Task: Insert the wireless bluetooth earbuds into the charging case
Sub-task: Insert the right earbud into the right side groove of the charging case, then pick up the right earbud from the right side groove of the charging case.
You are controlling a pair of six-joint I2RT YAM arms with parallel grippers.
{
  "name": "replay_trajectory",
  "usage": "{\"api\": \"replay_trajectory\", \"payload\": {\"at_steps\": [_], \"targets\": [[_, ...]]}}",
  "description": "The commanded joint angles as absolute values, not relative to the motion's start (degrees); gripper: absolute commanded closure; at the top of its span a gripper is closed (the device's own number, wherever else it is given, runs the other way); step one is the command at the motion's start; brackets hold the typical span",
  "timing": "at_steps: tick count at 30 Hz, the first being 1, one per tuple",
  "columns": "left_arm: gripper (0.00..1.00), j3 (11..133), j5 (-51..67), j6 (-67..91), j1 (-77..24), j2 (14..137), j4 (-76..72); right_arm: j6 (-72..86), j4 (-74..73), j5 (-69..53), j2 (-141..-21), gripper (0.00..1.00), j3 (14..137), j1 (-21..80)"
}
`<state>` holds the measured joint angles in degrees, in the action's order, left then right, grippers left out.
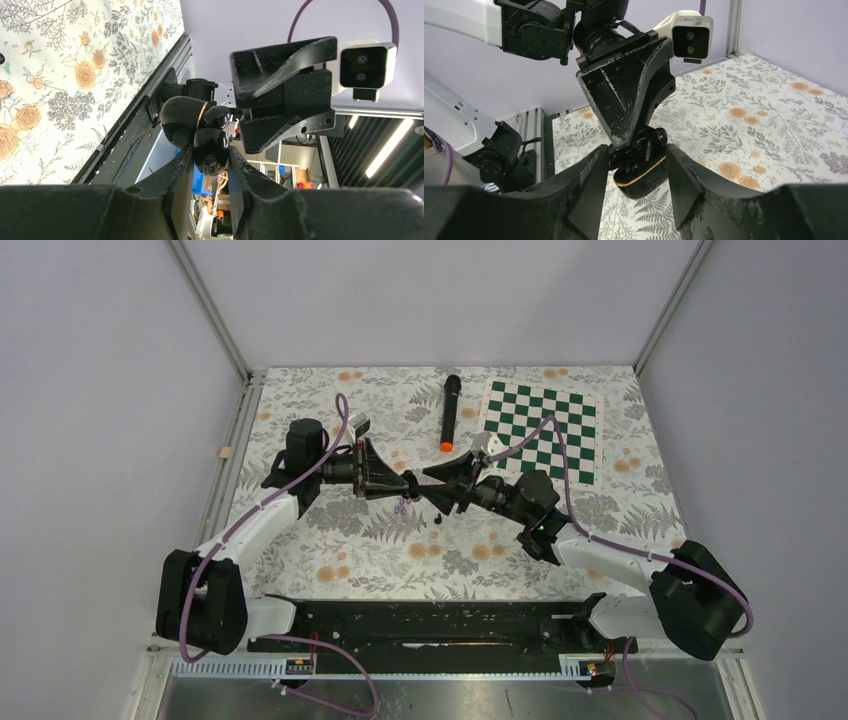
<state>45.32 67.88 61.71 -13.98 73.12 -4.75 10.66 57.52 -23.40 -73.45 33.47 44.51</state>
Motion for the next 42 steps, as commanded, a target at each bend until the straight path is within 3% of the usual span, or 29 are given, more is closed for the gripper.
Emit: {"api": "replay_trajectory", "payload": {"at_steps": [1,13,28,42], "targets": [[1.0,47.7,69.7,56.2,-13.8,73.3,-0.2,10.4,51.6,-24.3,-69.2,0.46,36.5,43.4],[1.0,51.8,69.8,48.8,-13.8,73.0,10.2,7.0,14.2,-38.8,-68.9,0.53,55.4,37.7],[1.0,52.4,69.1,47.3,-14.7,72.6,12.7,11.5,16.0,-42.9,-78.2,0.57,60.8,38.0],[1.0,52.8,69.0,47.7,-15.4,72.7,12.7,7.3,12.0,-44.3,-82.5,0.51,64.7,38.1]]}}
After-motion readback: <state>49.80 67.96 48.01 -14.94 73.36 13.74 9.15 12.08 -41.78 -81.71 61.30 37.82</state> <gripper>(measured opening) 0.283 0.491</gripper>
